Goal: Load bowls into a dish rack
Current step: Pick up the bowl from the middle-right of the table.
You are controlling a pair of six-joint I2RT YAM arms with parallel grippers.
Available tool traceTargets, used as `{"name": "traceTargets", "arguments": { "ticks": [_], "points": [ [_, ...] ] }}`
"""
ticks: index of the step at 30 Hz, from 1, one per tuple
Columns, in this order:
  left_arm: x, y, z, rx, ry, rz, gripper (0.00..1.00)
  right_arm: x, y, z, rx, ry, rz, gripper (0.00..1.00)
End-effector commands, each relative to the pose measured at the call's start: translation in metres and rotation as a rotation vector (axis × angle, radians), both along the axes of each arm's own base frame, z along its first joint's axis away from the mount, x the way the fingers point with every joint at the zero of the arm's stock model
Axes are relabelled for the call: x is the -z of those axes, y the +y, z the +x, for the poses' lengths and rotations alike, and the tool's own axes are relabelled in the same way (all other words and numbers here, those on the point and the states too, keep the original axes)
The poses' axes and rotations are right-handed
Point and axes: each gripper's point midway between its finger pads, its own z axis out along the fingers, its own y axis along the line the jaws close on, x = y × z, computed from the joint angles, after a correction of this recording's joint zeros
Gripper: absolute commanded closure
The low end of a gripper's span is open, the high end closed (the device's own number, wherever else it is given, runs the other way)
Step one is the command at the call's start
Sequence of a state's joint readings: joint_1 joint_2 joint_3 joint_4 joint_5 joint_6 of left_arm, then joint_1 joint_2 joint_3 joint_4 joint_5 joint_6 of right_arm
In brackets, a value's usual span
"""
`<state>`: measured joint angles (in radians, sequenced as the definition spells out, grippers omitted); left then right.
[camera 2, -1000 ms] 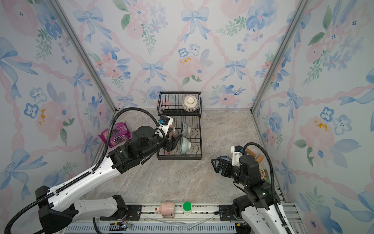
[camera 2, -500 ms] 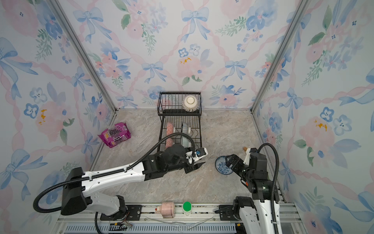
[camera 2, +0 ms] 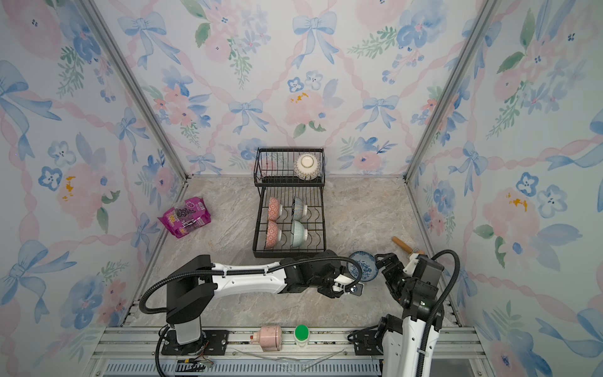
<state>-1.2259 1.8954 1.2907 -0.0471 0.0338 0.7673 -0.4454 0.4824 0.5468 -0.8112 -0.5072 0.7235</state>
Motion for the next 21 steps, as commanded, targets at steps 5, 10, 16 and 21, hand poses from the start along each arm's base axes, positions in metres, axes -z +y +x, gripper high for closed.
{"name": "traceTargets", "arguments": {
  "ticks": [5, 10, 16, 21],
  "points": [
    [0.013, -0.015, 0.030, 0.083, -0.129, 0.043, 0.48, 0.005, 0.004, 0.008, 0.039, -0.042, 0.132, 0.04],
    [0.024, -0.022, 0.039, 0.096, -0.148, 0.073, 0.52, 0.002, 0.008, 0.012, 0.030, -0.057, 0.173, 0.04],
    [0.037, -0.028, 0.038, 0.142, -0.152, 0.117, 0.55, -0.001, 0.010, 0.012, 0.015, -0.061, 0.171, 0.04],
    [0.042, -0.033, 0.037, 0.163, -0.161, 0.129, 0.58, -0.003, 0.010, 0.014, 0.013, -0.071, 0.175, 0.04]
  ]
}}
